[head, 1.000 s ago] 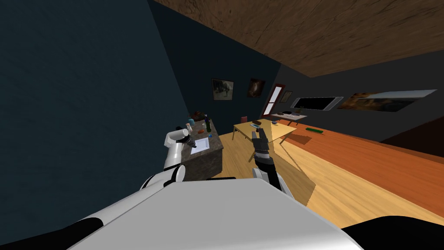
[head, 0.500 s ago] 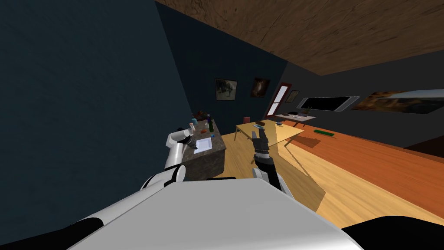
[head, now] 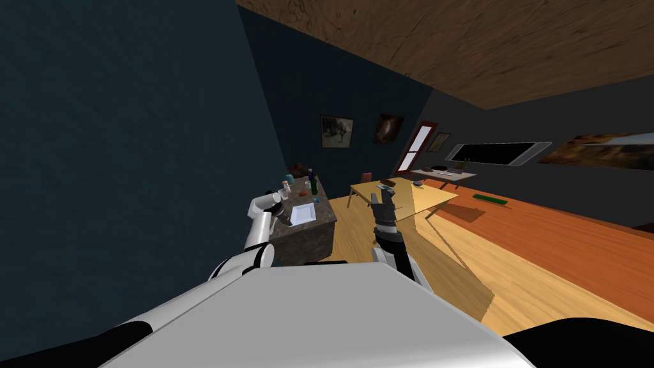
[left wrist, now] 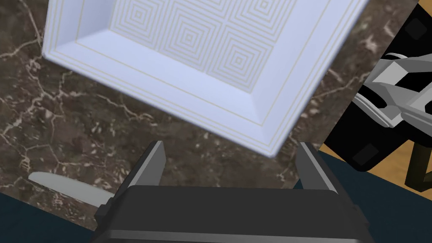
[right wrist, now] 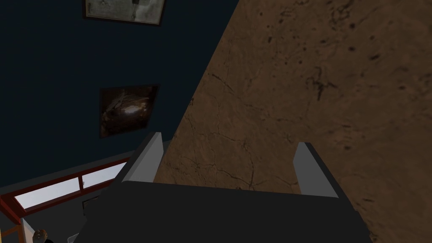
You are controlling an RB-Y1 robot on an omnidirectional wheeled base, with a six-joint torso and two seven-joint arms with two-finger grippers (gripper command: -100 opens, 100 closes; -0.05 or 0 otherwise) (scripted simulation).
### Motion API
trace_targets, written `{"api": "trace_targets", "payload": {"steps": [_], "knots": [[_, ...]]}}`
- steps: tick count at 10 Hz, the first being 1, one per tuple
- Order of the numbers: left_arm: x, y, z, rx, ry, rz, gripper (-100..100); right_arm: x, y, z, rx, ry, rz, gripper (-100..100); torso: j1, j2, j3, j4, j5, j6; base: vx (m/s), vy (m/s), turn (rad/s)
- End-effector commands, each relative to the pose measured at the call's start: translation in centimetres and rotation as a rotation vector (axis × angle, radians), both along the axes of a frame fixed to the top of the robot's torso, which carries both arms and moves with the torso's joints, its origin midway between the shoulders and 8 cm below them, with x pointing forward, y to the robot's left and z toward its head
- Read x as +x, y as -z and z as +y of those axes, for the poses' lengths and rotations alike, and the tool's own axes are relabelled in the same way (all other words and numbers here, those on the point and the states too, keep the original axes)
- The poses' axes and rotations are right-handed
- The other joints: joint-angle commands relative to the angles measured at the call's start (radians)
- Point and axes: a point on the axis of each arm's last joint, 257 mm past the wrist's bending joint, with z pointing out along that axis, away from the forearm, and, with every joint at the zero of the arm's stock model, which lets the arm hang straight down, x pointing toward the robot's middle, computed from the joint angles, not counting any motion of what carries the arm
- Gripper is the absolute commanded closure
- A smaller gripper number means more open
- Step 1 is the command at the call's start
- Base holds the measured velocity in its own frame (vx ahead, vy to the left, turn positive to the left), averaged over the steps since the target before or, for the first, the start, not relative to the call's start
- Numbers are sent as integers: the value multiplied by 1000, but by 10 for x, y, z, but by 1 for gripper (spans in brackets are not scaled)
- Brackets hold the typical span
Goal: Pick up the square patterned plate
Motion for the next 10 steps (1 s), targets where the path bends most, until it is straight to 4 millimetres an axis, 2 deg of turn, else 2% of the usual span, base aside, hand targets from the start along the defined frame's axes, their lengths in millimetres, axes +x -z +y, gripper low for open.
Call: {"api": "trace_targets", "payload": {"steps": [1,3,4,5,6,9,10], "knots": [[-16,7,-5,-19,-2,67,-100,0,0,0,0,0,0,0,0,0,0,0,0,0,13,-1,22],[-32,11,-9,-35,2,129,-100,0,0,0,0,0,0,0,-2,2,1,0,0,0,4,-6,18],[-27,8,-8,-29,0,106,-100,0,0,0,0,0,0,0,-2,2,1,1,0,0,0,0,0],[-28,8,-8,-31,1,113,0,0,0,0,0,0,0,0,-2,2,1,1,0,0,0,0,0],[-28,18,-9,-31,3,112,-100,0,0,0,0,0,0,0,-2,3,1,1,0,0,2,-5,9],[-27,30,-11,-31,5,111,-100,0,0,0,0,0,0,0,-2,2,1,1,0,0,3,-8,8],[-27,27,-10,-31,5,113,-100,0,0,0,0,0,0,0,-2,2,1,1,0,0,0,0,0]]}}
